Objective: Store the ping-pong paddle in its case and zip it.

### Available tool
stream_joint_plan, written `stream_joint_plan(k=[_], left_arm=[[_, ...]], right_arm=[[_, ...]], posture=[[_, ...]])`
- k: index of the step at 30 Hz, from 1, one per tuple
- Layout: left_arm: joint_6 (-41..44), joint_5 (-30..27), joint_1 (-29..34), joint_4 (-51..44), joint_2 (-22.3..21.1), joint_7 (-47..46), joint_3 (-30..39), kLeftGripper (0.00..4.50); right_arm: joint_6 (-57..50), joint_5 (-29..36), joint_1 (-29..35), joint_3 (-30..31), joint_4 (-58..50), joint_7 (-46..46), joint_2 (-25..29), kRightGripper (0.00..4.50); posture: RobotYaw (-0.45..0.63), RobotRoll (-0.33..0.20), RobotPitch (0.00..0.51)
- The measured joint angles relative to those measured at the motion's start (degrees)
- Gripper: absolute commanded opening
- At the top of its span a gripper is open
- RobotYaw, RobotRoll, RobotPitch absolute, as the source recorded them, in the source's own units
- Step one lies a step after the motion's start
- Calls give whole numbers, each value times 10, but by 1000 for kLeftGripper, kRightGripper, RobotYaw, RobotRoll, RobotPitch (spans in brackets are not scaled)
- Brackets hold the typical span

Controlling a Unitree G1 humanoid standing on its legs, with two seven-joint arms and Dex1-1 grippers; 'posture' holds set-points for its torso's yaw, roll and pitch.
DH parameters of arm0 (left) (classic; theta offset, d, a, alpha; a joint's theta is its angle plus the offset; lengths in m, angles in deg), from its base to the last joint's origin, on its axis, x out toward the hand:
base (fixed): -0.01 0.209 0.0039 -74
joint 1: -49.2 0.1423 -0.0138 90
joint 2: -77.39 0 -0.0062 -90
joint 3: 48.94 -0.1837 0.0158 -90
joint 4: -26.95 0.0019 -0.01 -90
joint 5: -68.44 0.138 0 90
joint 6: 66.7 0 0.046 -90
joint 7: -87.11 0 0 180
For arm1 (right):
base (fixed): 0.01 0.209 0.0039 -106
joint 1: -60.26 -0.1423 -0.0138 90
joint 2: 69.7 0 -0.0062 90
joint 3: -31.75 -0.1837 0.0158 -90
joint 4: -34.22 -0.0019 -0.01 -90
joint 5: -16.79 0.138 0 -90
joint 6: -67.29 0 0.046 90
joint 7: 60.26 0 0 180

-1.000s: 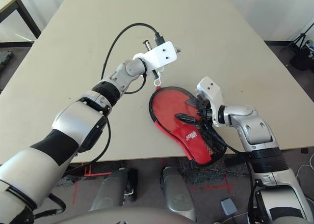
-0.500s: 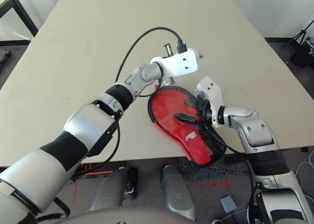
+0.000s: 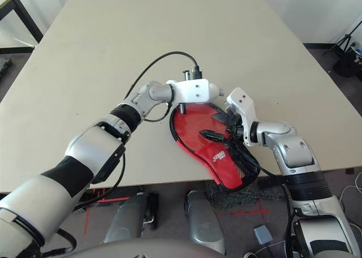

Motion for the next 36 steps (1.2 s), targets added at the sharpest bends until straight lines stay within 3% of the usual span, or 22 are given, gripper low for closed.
stream_joint_plan(k=[6,12,17,18,36], left_arm=[[15,-40,25,-37,0,67,18,124],[68,-82,35,-83,-2,115,40,2217],[116,-107,45,-134,-14,151,46,4296],[129,-113,53,-152,-19,162,48,4473],[403,-195,204,-489,-141,264,36,4473]], right_arm=[[4,-5,-17,5,25,-11,-2,4500],[13,-10,-32,11,48,-27,-2,4500],[20,-14,-38,15,60,-34,-2,4500],[21,-16,-39,17,61,-34,-2,4500],[44,-34,-57,25,110,-59,-3,4500]], posture=[[-37,0,140],[-27,0,129],[-19,0,124],[-11,0,120],[5,0,110]])
